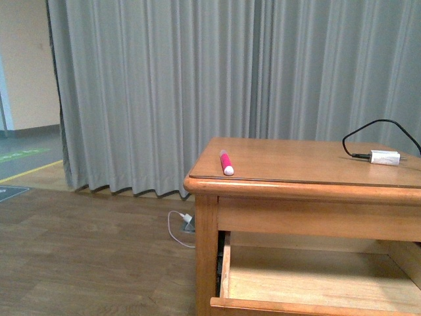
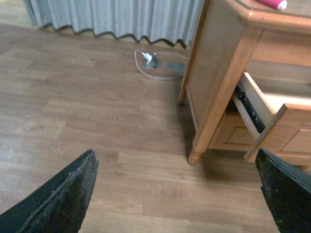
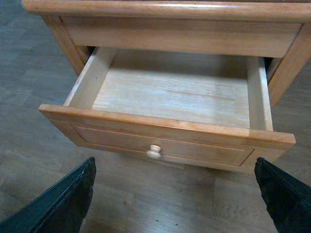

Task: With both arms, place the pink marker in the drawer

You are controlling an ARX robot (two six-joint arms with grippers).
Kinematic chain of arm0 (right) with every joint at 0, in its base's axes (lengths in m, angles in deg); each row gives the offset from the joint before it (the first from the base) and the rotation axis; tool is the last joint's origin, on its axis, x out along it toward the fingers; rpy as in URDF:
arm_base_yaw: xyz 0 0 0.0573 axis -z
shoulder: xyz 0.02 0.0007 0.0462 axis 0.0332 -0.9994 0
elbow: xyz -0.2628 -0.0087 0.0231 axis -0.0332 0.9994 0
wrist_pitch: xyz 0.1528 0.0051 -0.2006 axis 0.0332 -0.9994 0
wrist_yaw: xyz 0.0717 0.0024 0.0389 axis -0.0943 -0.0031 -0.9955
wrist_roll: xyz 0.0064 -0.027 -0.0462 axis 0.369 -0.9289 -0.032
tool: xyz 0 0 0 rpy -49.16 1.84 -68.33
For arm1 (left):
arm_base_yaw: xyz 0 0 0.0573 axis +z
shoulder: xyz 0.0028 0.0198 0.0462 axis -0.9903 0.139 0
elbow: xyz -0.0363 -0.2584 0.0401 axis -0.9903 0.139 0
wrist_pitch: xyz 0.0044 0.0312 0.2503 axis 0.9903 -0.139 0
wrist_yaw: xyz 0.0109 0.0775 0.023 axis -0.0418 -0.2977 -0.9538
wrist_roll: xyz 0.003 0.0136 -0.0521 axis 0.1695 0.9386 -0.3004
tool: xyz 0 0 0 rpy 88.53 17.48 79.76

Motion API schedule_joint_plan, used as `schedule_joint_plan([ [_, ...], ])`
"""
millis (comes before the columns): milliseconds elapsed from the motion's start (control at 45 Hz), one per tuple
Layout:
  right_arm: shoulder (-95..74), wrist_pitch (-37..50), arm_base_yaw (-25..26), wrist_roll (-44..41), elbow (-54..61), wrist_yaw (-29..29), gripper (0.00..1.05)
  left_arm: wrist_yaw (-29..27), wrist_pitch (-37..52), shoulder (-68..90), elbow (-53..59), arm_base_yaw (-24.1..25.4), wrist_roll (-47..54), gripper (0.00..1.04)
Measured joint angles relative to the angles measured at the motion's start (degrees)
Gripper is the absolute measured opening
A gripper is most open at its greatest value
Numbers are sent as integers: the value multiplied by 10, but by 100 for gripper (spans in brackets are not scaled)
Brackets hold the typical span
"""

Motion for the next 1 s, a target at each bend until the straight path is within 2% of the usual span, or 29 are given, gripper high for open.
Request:
schedule_joint_plan([
  [111,0,0,0,0,0,0,96,-43,17,78,-35,-65,-15,99],
  [200,0,0,0,0,0,0,96,-43,80,172,-89,-101,-15,99],
  [333,0,0,0,0,0,0,96,-48,199,372,-188,-111,8,99],
  [489,0,0,0,0,0,0,96,-66,246,535,-286,-123,23,99],
  [667,0,0,0,0,0,0,96,-86,244,677,-421,-152,34,99],
  [1000,0,0,0,0,0,0,96,-133,148,937,-730,-200,34,99],
])
